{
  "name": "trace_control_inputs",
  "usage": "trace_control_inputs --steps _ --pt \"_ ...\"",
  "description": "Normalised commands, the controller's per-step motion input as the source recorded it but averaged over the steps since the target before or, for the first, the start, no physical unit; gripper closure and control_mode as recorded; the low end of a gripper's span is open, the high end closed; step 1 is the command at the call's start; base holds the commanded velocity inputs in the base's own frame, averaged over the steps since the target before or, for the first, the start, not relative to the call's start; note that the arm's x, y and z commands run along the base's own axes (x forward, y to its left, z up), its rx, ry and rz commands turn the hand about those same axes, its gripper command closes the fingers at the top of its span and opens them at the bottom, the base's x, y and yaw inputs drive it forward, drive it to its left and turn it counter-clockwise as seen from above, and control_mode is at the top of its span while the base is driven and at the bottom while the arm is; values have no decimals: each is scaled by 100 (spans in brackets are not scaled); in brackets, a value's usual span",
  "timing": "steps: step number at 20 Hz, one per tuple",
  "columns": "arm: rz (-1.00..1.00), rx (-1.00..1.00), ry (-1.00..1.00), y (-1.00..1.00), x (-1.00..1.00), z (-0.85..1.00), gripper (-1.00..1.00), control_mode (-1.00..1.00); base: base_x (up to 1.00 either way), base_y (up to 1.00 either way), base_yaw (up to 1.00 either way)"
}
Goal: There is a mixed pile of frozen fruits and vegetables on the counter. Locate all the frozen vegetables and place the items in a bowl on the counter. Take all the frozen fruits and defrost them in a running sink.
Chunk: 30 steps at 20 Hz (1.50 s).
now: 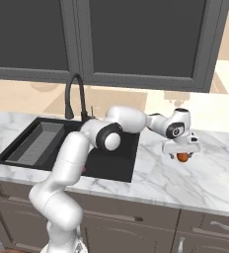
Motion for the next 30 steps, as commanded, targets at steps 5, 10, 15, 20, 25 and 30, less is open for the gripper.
trace_control_inputs --steps 5,10,15,20,25,30 --pt "-8 3 1 0 -4 -19 100 -100 0 0 0" --pt "-10 3 -1 10 0 -7 100 -100 0 0 0" --pt "-1 1 4 39 -2 -2 100 -100 0 0 0" --pt "15 0 4 53 -17 42 100 -100 0 0 0" --pt "21 -4 1 58 -31 64 100 -100 0 0 0" --pt "19 0 0 49 -57 45 100 -100 0 0 0"
